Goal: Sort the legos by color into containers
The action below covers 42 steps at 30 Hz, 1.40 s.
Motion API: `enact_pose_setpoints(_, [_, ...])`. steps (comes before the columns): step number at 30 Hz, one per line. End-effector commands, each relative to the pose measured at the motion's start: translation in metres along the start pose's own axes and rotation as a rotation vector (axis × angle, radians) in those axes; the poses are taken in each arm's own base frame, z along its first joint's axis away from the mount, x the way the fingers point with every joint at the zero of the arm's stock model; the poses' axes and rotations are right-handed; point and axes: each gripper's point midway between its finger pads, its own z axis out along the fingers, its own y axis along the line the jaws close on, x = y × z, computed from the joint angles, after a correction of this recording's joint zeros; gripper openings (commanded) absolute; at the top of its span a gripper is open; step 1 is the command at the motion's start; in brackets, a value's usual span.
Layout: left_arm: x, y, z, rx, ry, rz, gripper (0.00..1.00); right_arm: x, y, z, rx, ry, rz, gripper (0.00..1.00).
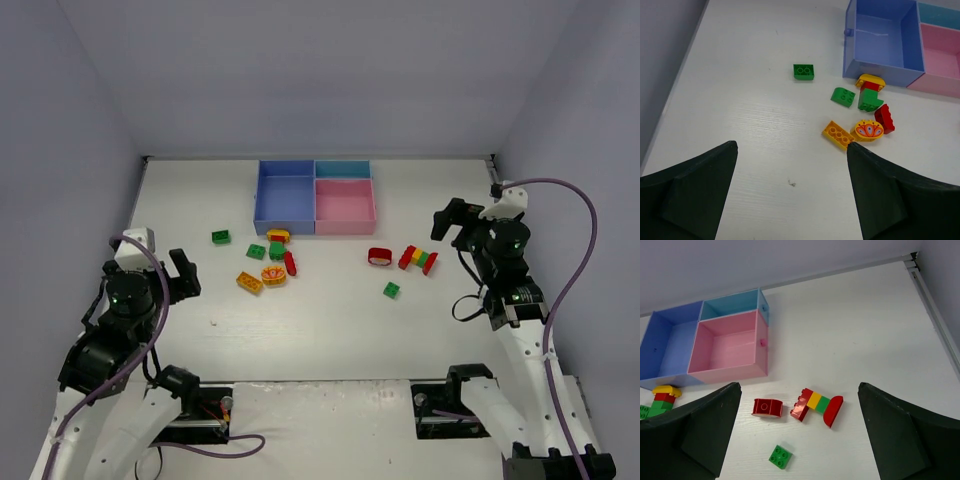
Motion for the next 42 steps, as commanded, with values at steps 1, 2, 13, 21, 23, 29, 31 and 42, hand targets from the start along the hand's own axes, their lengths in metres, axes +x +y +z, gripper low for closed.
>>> enact_pose_setpoints(1, [-0.011,-0.01,0.013,0.01,-0.026,-0.016,0.84,-0.023,-0.003,0.007,0.031,-0.086,0.025,1.0])
enact_pose_setpoints(2, [-0.012,-0.012,0.013,0.012,-0.021,-0.03,0.84,-0.021,-0.006,0.008,0.052,-0.078,0.048,1.0])
enact_pose_setpoints(13, [-0.007,-0.029,0.023,0.056,0.013,-0.118,0.84,0.026,-0.007,0.019,0.1,0.092,0.236,1.0])
enact_pose_setpoints(21, [0.009,-0.03,0.025,0.063,0.061,-0.109,0.83,0.092,-0.001,0.027,0.201,0.209,0.291,0.88])
enact_pose_setpoints(23, [0.013,-0.029,0.025,0.055,0.076,-0.113,0.83,0.111,0.003,0.026,0.268,0.233,0.281,0.74])
enact_pose_setpoints(29, [0.021,-0.027,0.022,0.052,0.109,-0.108,0.83,0.177,0.011,0.023,0.426,0.387,0.314,0.81])
enact_pose_setpoints(31, [0.021,-0.024,0.021,0.039,0.108,-0.105,0.84,0.197,0.012,0.021,0.488,0.429,0.332,0.81])
enact_pose_setpoints(42, [0.03,-0.014,0.011,0.015,0.127,-0.102,0.84,0.254,0.022,0.021,0.561,0.547,0.32,0.72])
